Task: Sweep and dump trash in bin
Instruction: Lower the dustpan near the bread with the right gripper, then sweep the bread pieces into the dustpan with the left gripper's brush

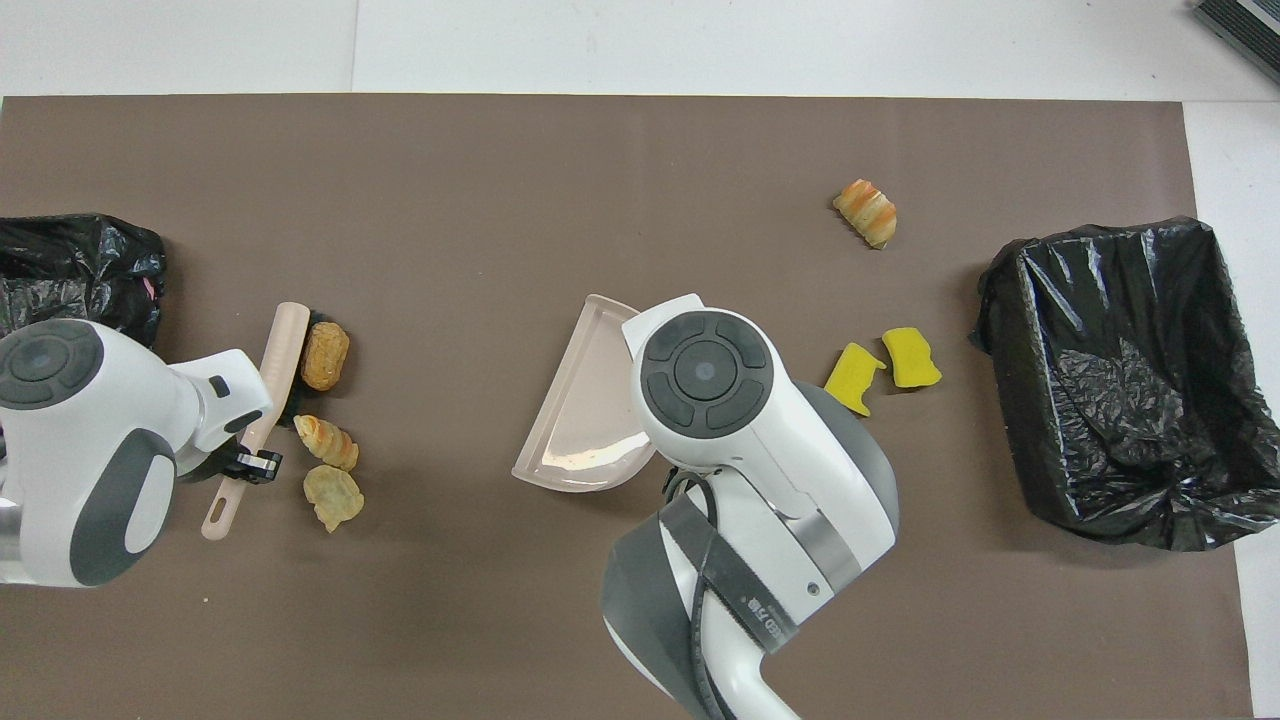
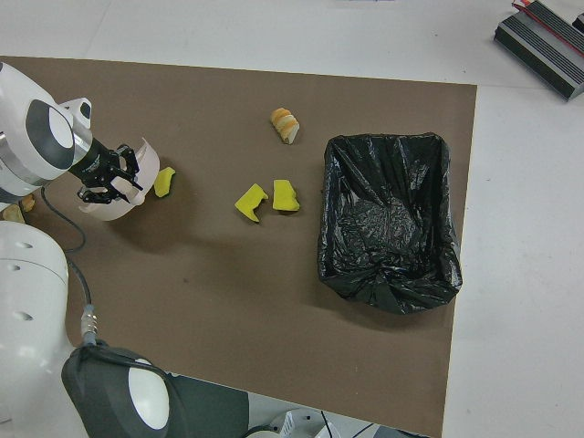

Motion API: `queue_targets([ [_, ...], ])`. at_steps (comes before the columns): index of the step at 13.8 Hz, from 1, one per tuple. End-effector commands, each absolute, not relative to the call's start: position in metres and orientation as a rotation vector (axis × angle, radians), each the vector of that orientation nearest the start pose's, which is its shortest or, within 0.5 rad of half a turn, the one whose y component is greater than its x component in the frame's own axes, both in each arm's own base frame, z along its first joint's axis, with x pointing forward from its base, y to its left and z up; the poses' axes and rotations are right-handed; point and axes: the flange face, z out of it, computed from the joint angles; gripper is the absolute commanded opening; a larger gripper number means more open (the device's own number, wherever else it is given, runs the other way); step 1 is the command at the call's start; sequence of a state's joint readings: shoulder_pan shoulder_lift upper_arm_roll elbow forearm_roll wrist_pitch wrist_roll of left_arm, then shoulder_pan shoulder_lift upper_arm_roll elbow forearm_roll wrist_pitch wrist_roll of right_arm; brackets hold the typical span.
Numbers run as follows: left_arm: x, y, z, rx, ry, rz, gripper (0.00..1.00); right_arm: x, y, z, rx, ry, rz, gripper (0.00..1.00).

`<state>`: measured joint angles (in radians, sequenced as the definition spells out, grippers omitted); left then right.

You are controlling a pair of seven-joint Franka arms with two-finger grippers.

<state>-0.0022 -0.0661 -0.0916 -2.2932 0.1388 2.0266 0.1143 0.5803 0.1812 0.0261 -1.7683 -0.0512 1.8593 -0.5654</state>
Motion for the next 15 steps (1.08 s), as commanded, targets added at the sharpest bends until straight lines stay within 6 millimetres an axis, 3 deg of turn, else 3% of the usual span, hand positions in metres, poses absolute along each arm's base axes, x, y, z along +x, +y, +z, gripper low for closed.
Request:
queue_targets([
  [1,0.462,-0.062,0.368,-2.952,0.477,0.306,0.00,0.497,0.329,0.441,-2.536,-1.837,0.103,0.00],
  [6,0.442,-0.116,0.368,-2.928,0.586,0.305,0.00,0.502,0.348,0.407,-2.440,-1.866,0.026,0.00],
  [10,0.417,-0.185,0.370,-2.987,0.619,0.300,0.00,0.499,0.366,0.377,-2.371,-1.955,0.018,0.00],
  [12,0.415,-0.202,0.371,-2.988,0.612,0.297,0.00,0.503,0.365,0.375,-2.300,-2.049,-0.009,0.00],
  [15,0.432,-0.204,0.420,-3.000,0.573,0.287,0.00,0.506,0.360,0.373,-2.235,-2.120,-0.003,0.00],
])
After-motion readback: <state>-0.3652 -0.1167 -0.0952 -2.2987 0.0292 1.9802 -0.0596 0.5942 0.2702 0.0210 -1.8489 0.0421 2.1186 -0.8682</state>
